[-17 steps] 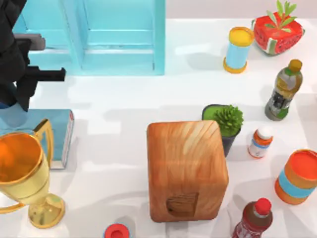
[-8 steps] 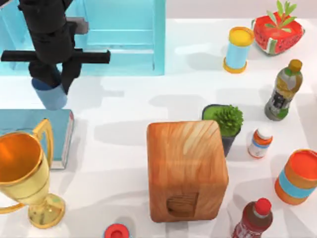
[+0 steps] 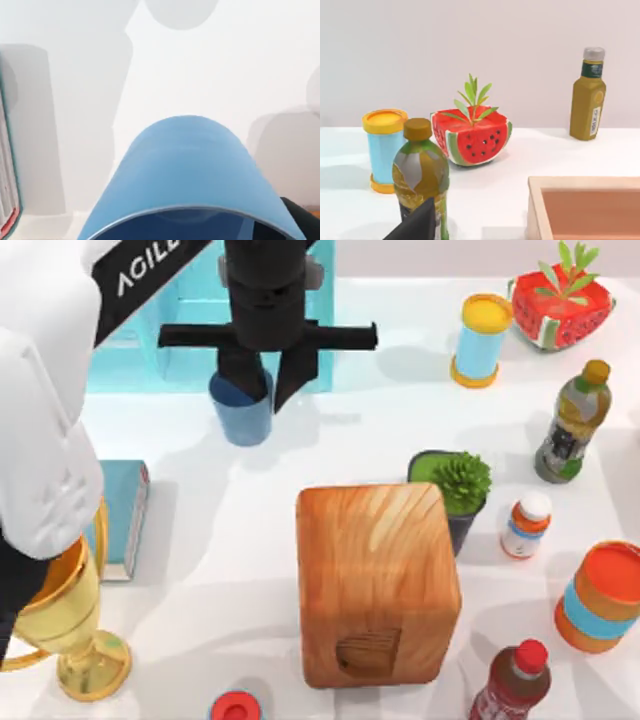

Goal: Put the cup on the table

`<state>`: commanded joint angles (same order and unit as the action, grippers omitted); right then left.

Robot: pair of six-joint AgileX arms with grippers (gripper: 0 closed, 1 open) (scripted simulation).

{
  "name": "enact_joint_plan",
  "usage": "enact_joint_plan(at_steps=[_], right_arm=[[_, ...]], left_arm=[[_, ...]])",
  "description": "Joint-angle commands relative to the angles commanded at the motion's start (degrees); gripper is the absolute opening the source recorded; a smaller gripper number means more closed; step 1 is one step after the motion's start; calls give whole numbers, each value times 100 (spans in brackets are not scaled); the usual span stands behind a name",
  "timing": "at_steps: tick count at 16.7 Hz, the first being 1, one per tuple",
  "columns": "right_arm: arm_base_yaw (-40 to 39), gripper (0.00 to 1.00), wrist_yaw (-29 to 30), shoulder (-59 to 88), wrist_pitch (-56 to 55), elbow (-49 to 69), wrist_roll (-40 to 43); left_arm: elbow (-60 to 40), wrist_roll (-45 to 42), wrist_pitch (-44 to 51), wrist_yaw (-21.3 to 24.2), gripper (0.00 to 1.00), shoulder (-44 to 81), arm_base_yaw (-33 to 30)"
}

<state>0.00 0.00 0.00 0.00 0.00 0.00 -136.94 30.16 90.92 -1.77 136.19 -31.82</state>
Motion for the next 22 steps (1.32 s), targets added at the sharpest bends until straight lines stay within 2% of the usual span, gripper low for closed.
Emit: enact_joint_plan(at_steps=[8,16,22], right_arm=[[0,100,0,0,0,0,0],[0,100,0,0,0,0,0],[0,100,0,0,0,0,0]], left_arm=[[-119,134,12,0,0,126,-145],[1733,38,-1420,-12,0,-210,-58],[1997,29,-1679,-16,0,-274,-38]])
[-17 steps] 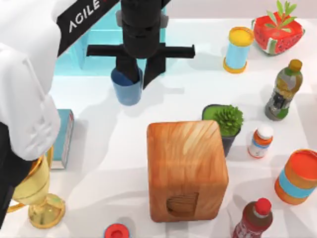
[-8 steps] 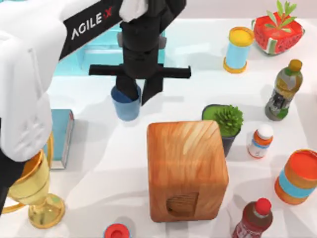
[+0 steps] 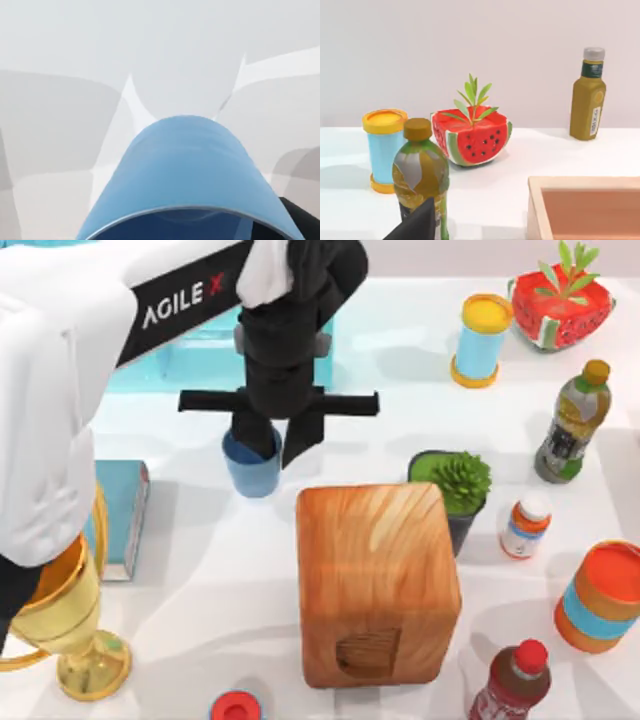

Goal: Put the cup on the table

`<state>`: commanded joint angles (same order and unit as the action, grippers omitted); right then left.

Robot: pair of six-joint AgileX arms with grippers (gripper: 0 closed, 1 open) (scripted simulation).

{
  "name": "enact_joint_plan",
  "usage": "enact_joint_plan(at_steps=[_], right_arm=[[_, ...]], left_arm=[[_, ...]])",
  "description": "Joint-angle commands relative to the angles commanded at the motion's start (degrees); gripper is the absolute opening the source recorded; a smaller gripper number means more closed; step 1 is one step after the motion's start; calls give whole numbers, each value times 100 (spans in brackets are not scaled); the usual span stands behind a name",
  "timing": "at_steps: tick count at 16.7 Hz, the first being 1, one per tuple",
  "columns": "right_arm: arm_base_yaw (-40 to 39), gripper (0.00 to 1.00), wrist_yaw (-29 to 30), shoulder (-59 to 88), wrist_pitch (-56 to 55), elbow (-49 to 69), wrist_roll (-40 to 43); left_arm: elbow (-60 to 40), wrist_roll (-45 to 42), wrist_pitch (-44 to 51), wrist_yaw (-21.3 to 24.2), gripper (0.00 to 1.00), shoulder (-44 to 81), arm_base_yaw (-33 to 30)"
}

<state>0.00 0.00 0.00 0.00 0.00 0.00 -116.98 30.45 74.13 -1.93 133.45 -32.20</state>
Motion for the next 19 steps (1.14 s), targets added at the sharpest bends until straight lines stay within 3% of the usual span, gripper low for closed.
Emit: enact_joint_plan(at_steps=[13,19], right_arm=[[0,100,0,0,0,0,0],[0,100,0,0,0,0,0]], left_arm=[[0,0,0,0,98,0,0],[0,0,0,0,100,0,0]])
